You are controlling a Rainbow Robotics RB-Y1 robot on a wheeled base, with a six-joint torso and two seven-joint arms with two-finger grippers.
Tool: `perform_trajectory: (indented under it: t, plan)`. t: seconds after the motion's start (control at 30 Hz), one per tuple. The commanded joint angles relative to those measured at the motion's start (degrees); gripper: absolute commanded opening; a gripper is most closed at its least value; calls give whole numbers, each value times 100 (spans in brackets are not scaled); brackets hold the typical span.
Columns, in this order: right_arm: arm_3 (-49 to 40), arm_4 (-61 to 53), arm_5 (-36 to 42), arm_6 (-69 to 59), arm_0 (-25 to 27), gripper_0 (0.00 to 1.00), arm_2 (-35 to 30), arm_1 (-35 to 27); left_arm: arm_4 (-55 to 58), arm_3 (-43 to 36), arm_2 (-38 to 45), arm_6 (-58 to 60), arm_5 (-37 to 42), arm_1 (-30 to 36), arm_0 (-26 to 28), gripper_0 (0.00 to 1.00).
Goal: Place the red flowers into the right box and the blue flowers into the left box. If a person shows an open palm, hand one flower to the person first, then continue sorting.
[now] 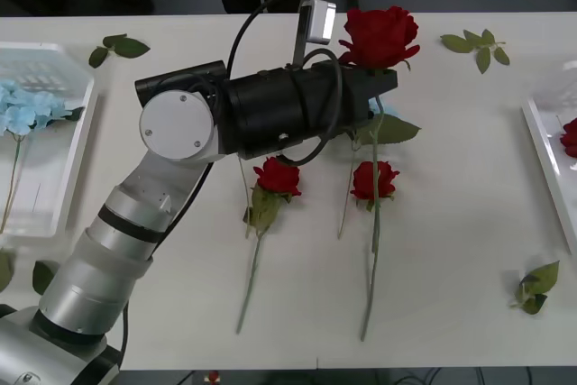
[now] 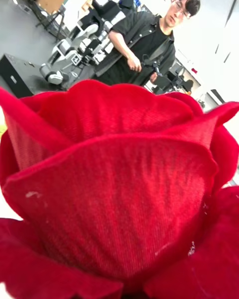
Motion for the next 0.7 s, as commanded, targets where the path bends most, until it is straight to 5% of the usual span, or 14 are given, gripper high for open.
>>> perform_trajectory:
  t: [0.03, 0.37, 0.7]
  plan:
    - [-363, -822, 657, 687, -47, 100, -319, -114, 38, -135, 32, 121, -116, -6, -193, 0]
    - [-557, -3705, 1756, 1531, -47, 100, -187, 264, 29, -135, 32, 60, -265, -15, -211, 0]
    - [-1357, -4206, 1484, 1083, -47, 100, 384, 1556, 240, -223, 155, 7, -432, -41, -229, 0]
